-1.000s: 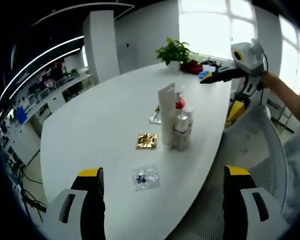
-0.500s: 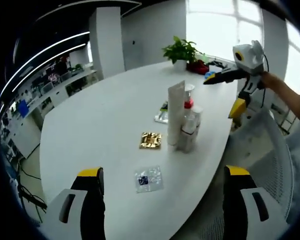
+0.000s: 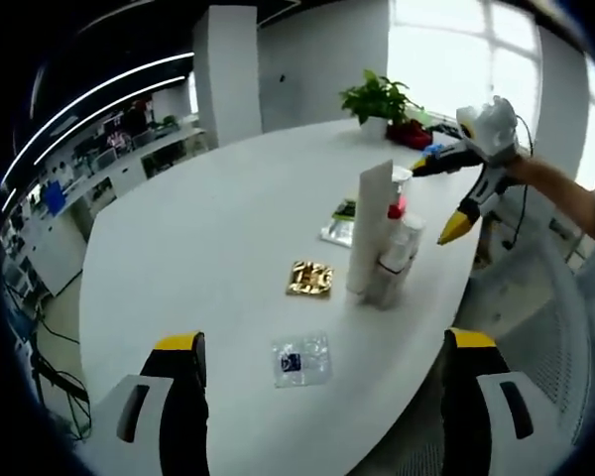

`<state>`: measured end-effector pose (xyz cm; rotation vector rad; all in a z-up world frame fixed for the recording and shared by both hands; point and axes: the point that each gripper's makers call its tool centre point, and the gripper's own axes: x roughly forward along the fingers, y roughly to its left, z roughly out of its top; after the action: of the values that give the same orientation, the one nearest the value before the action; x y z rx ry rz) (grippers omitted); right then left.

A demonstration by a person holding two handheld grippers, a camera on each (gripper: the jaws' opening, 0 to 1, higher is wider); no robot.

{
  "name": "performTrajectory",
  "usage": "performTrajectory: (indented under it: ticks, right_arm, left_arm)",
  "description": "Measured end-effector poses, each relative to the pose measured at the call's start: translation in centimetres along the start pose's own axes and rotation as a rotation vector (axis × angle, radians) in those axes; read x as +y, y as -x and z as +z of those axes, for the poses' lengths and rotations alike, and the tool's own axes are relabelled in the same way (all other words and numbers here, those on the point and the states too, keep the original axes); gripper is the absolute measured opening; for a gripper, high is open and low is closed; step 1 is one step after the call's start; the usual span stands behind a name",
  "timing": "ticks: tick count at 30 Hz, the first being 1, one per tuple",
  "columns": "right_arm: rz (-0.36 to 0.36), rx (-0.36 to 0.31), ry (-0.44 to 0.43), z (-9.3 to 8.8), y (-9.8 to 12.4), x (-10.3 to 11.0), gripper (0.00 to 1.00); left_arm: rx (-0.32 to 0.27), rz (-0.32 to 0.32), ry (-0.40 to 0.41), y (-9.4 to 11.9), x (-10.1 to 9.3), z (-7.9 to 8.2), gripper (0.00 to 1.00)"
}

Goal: Arrange the skincare products in the storage area until every visible bottle or jar stands upright without overlapping.

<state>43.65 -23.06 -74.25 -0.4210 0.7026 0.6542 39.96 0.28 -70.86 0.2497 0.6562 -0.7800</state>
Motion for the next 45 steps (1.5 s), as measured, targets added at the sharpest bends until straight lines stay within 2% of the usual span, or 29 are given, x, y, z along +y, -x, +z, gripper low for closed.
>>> performTrajectory:
  ticks: [5, 14, 17, 19, 23, 25, 29, 34, 38, 41, 45]
  right_arm:
    - [0.019, 0.026, -0.005, -0.9, -1.6, -0.4, 0.82]
    - [0.059, 0.029, 0.026, -1.2, -3.7, -0.2, 0.60]
    - [0.086, 0.021, 0.021, -1.3, -4.4, 0.1, 0.54]
    - [0.072, 0.020, 0.055, -1.3, -5.0, 0.0, 0.52]
    - [0.090, 0.023, 0.060, -1.5, -5.8, 0.5, 0.45]
    - [0.102, 0.037, 0.072, -1.9, -6.2, 0.8, 0.46]
    - [0.100, 0.016, 0.100, -1.8, -6.5, 1.1, 0.40]
    - [0.102, 0.005, 0.127, -1.6, -7.0, 1.2, 0.36]
    - [0.104, 0.015, 0.138, -1.8, -7.6, 1.3, 0.37]
    - [0.099, -0.003, 0.153, -1.6, -7.8, 1.2, 0.32]
    - [0.100, 0.002, 0.188, -1.7, -8.0, 1.2, 0.33]
  left_arm:
    - [0.010, 0.005, 0.025, -0.2, 0.0, -0.4, 0.97]
    - [0.023, 0.009, 0.048, -0.5, 0.0, -0.9, 0.97]
    - [0.030, 0.006, 0.056, -0.7, 0.0, -1.1, 0.97]
    - [0.037, 0.004, 0.055, -0.8, -0.1, -1.3, 0.97]
    - [0.034, 0.004, 0.072, -0.9, -0.1, -1.2, 0.97]
    - [0.033, 0.001, 0.073, -1.1, -0.1, -1.2, 0.97]
    - [0.048, -0.001, 0.073, -1.3, 0.0, -1.5, 0.97]
    - [0.042, -0.006, 0.083, -1.5, 0.0, -1.4, 0.97]
    - [0.055, -0.014, 0.083, -1.7, 0.0, -1.6, 0.97]
    - [0.049, -0.016, 0.091, -1.8, 0.0, -1.5, 0.97]
    - [0.052, -0.021, 0.089, -1.9, 0.0, -1.5, 0.97]
